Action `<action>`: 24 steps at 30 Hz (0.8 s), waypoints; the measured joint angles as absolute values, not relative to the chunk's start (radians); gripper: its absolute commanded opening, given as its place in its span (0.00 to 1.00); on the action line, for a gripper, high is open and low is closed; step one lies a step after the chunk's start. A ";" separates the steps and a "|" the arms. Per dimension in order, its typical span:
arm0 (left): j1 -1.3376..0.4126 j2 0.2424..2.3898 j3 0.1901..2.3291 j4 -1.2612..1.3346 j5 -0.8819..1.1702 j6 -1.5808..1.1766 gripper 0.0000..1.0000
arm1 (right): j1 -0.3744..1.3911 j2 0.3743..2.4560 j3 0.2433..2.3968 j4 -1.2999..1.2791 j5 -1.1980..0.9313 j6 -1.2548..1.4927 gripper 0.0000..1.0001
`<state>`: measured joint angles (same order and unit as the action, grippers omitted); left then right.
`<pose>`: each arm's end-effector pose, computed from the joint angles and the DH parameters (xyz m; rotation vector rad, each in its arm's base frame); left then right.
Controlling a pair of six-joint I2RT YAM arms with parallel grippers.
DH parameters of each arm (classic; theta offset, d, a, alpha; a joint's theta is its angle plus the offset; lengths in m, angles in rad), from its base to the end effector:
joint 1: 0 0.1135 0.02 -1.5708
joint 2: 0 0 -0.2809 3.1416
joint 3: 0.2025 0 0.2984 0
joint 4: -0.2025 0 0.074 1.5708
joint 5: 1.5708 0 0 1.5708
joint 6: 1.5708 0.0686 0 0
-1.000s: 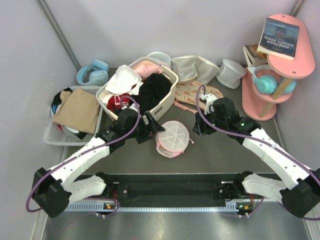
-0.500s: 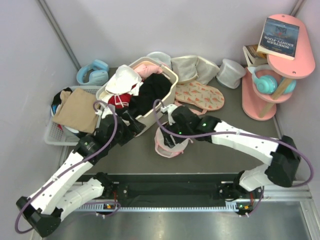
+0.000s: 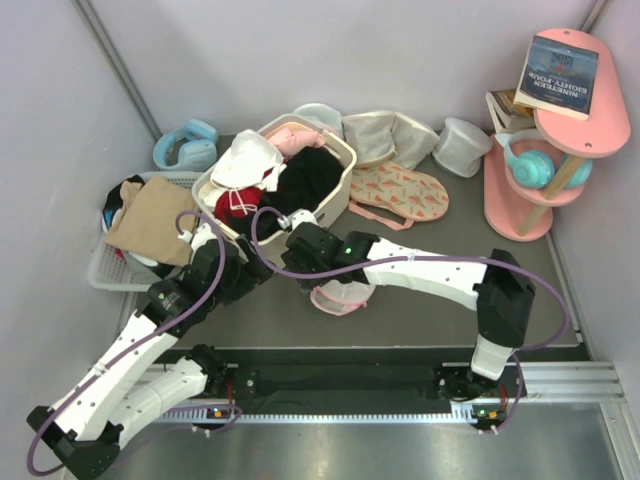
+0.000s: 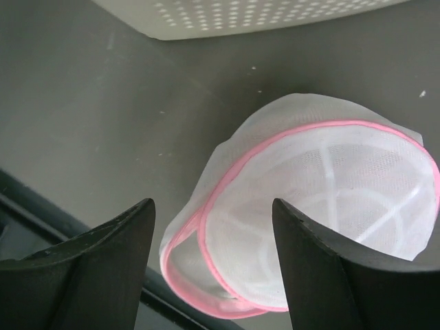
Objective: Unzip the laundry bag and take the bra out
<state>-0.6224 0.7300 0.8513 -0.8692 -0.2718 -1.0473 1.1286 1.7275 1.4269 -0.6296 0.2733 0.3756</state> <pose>0.1702 -0.0995 0.3005 -0.6307 2.2610 -0.5428 0.2070 0.3938 0.2494 -0.8053 2.3442 0.3125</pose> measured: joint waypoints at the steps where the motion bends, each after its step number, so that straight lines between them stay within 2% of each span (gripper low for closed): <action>1: -0.622 0.727 0.851 -0.873 -0.271 -1.045 0.90 | 1.129 1.745 1.441 -0.636 0.286 0.379 0.67; 3: -0.622 0.722 0.852 -0.879 -0.270 -1.042 0.90 | 1.132 1.789 1.475 -0.662 0.321 0.390 0.66; 6: -0.622 0.722 0.853 -0.886 -0.266 -1.036 0.90 | 1.137 1.831 1.499 -0.688 0.361 0.403 0.57; 9: -0.622 0.722 0.853 -0.892 -0.258 -1.029 0.91 | 1.142 1.851 1.510 -0.712 0.395 0.414 0.37; 11: -0.622 0.722 0.853 -0.892 -0.251 -1.024 0.91 | 1.143 1.854 1.514 -0.728 0.410 0.426 0.31; 16: -0.622 0.723 0.853 -0.892 -0.242 -1.016 0.91 | 1.143 1.853 1.514 -0.734 0.431 0.456 0.05; 18: -0.622 0.724 0.853 -0.892 -0.237 -1.010 0.91 | 1.143 1.848 1.513 -0.733 0.430 0.467 0.00; 24: -0.622 0.760 0.853 -0.882 -0.212 -0.962 0.84 | 1.140 1.773 1.491 -0.724 0.409 0.500 0.00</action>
<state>-0.6220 0.7605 0.8532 -0.8818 -0.2115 -0.9615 1.1400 1.7733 1.4910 -0.7242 0.4091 0.4999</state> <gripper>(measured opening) 0.876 0.008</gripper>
